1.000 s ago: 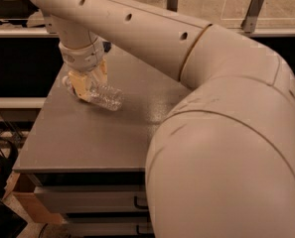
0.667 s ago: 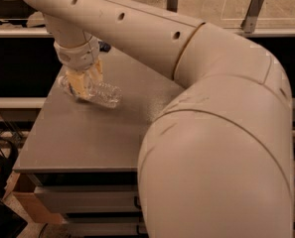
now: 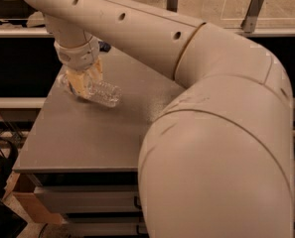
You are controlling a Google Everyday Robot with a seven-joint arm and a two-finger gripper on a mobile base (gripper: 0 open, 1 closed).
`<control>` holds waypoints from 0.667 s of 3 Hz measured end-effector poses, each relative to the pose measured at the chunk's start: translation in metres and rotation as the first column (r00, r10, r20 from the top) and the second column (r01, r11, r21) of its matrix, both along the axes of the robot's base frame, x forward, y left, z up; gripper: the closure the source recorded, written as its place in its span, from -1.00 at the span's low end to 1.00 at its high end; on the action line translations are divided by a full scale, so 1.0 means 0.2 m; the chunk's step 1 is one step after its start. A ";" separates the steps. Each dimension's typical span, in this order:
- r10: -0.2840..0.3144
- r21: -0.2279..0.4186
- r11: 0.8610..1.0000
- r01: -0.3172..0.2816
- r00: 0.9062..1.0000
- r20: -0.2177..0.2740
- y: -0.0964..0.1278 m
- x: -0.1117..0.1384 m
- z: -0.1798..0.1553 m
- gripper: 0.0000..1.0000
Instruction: Place water bottle upright
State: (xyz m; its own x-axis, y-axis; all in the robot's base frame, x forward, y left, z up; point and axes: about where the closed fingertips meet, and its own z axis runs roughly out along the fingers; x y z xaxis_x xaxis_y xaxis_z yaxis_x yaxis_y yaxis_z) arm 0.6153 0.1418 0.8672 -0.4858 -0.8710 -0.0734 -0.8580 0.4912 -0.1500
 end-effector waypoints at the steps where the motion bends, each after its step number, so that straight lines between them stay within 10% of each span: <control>1: 0.047 0.040 0.998 -0.048 0.999 0.018 0.03 0.02 0.04 1.00; 2: 0.075 0.145 0.986 -0.081 0.996 0.048 0.01 0.03 0.17 1.00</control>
Offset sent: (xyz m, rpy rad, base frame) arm 0.0013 -0.0077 0.0730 0.2806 -0.0597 0.1077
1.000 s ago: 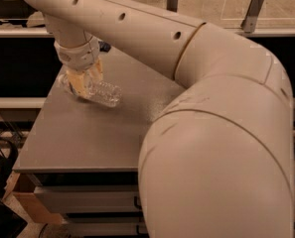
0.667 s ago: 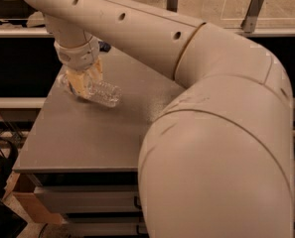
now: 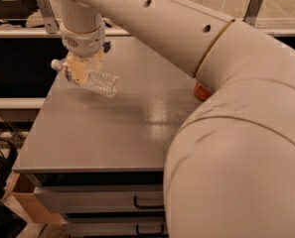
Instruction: Place water bottle upright
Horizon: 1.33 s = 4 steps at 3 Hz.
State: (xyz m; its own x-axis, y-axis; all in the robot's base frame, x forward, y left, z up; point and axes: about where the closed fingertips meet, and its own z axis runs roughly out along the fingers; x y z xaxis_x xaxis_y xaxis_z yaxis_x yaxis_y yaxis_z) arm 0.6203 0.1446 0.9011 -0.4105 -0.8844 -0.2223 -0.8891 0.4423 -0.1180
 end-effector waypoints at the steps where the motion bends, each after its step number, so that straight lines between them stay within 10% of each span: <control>1: 0.012 0.160 0.987 -0.012 1.000 0.001 -0.02 -0.02 0.10 1.00; 2: 0.011 0.386 0.922 -0.004 1.000 -0.014 -0.06 -0.03 0.13 1.00; 3: 0.006 0.591 0.807 0.013 1.000 -0.030 -0.09 -0.03 0.13 1.00; 4: -0.015 0.754 0.657 0.028 1.000 -0.025 -0.13 -0.02 0.17 1.00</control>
Offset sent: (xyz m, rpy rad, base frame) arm 0.0017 -0.0352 0.0556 0.7680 0.0167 -0.0256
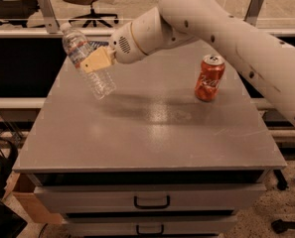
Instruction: Place water bottle upright
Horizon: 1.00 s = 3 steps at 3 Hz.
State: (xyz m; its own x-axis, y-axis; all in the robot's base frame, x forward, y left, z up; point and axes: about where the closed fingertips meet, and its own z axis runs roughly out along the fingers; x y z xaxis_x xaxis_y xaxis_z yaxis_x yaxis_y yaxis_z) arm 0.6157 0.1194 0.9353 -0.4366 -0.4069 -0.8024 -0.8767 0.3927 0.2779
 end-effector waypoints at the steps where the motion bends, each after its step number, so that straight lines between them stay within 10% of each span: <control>1: -0.047 0.174 0.984 0.038 0.998 0.047 -0.05 -0.02 0.03 1.00; 3: -0.206 0.267 0.952 0.152 0.961 0.185 -0.06 -0.21 0.01 1.00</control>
Offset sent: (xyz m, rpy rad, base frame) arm -0.0239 -0.0397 0.0191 0.3791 -0.3190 -0.3195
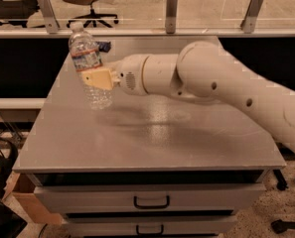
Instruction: Place water bottle upright
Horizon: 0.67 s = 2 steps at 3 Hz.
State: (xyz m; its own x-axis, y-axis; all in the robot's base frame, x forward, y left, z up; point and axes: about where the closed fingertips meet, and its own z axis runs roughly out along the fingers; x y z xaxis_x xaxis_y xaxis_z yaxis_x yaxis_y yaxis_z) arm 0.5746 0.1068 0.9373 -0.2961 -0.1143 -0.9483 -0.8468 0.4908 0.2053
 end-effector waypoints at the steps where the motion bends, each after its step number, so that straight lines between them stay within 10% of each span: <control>1: -0.095 0.005 0.995 0.095 0.993 0.063 0.03 -0.04 -0.02 1.00; 2: -0.177 0.048 0.984 0.172 0.974 0.142 0.04 0.00 0.01 1.00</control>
Offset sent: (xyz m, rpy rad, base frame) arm 0.0152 0.0074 0.0072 0.0872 -0.2506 -0.2815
